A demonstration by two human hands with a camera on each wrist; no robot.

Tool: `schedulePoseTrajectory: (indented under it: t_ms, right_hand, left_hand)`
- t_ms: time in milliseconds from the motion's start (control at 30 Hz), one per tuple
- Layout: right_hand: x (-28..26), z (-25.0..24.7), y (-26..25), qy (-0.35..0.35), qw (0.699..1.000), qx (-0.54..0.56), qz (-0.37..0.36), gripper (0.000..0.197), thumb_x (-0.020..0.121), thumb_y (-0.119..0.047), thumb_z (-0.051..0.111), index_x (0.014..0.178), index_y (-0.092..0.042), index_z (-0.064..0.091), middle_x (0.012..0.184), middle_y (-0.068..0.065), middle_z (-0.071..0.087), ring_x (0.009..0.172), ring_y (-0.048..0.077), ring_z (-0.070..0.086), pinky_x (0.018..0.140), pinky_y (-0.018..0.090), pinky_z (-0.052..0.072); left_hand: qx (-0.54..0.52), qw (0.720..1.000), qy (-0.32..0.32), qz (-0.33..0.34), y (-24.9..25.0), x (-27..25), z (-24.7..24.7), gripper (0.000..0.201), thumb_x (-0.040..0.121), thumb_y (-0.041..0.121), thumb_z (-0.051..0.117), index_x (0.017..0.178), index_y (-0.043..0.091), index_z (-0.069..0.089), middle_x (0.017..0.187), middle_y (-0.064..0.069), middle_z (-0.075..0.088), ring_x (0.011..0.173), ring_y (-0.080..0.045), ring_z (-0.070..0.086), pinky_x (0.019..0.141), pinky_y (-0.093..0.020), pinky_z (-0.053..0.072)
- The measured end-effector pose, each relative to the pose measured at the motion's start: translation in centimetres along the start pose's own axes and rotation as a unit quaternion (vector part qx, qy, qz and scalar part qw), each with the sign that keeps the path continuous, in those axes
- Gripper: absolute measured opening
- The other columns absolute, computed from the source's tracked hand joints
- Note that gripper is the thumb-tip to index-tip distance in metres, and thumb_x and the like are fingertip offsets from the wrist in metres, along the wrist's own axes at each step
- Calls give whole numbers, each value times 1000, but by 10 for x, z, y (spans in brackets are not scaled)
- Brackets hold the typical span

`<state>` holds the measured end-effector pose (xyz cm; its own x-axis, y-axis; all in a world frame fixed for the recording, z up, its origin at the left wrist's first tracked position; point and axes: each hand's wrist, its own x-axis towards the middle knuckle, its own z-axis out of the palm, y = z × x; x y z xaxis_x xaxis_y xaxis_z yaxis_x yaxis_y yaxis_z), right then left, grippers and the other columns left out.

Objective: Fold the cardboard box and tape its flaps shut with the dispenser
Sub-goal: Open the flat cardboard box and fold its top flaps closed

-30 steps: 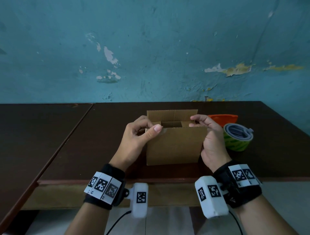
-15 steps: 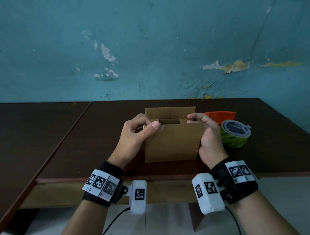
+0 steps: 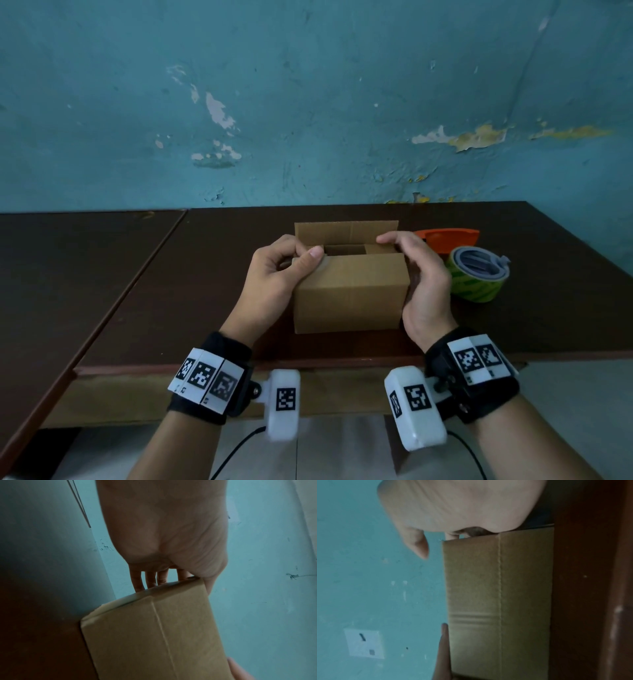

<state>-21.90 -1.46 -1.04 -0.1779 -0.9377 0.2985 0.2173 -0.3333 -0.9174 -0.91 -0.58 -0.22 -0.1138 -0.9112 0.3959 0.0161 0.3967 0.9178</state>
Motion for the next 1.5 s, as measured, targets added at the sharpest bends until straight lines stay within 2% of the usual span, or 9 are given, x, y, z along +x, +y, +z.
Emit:
schedulePoseTrajectory:
  t_ms: [100, 233, 433, 633, 733, 867, 1100, 1300, 1500]
  right_hand:
    - [0, 1, 2, -17, 999, -39, -31, 14, 76, -20, 65, 90, -21, 65, 92, 8, 61, 92, 28, 57, 84, 45, 42]
    - [-2, 2, 4, -10, 999, -5, -34, 44, 71, -7, 69, 110, -20, 53, 100, 14, 70, 94, 26, 66, 89, 48, 50]
    - [-1, 3, 4, -44, 996, -21, -70, 62, 83, 2, 62, 139, -25, 59, 115, 10, 73, 108, 25, 68, 91, 30, 54]
    - [1, 5, 5, -5, 996, -48, -73, 25, 92, -22, 60, 116, -23, 69, 85, -2, 67, 88, 18, 62, 83, 37, 49]
    - [1, 5, 7, 5, 994, -66, -92, 19, 101, -28, 55, 101, -20, 73, 101, 1, 73, 102, 24, 66, 91, 47, 51]
    - [2, 6, 8, 24, 990, -81, -110, 18, 100, -17, 58, 97, -12, 74, 104, 4, 76, 107, 19, 68, 96, 32, 50]
    - [5, 5, 11, 33, 993, -54, -95, 9, 93, -2, 64, 92, 0, 73, 101, 8, 77, 104, 19, 71, 94, 27, 52]
    - [5, 5, 11, 25, 995, -44, -83, 11, 91, 3, 63, 90, -2, 72, 101, 8, 76, 104, 18, 71, 91, 23, 53]
    - [4, 4, 7, 12, 996, -49, -67, 15, 89, 6, 62, 90, -6, 72, 102, 6, 76, 105, 16, 70, 89, 21, 52]
  left_hand:
    - [3, 1000, 5, -7, -3, 1, -2, 36, 92, 30, 74, 82, -4, 68, 94, -19, 62, 89, -24, 58, 84, -43, 44]
    - [30, 999, 27, 20, -3, 3, -4, 14, 91, 5, 76, 98, -1, 64, 99, -10, 67, 94, -20, 64, 84, -36, 50]
    - [14, 998, 47, 37, 2, 6, 1, 73, 88, -10, 75, 148, 21, 47, 120, -14, 70, 114, -25, 70, 101, -38, 57]
    - [25, 997, 64, 30, -1, 4, -1, 34, 89, 0, 78, 118, 12, 66, 113, 0, 74, 109, -19, 71, 94, -39, 56]
    - [12, 997, 70, 36, -1, 3, 0, 22, 89, 2, 78, 104, 14, 68, 113, -8, 76, 112, -26, 72, 98, -46, 57]
    - [3, 996, 89, 13, -3, 4, 2, 15, 89, 1, 78, 93, 11, 69, 108, -8, 79, 108, -23, 74, 100, -44, 57]
    - [-2, 995, 96, -7, -3, 5, 3, 10, 89, 2, 78, 88, 7, 70, 104, -6, 80, 104, -20, 74, 95, -34, 57]
    - [-63, 991, 95, -67, -5, 7, 8, 19, 88, 5, 75, 99, 15, 64, 108, -4, 76, 107, -21, 70, 96, -39, 57]
    - [-175, 962, 79, -196, 2, 9, 13, 18, 93, 4, 64, 108, 15, 62, 114, -6, 76, 92, -20, 70, 69, -30, 58]
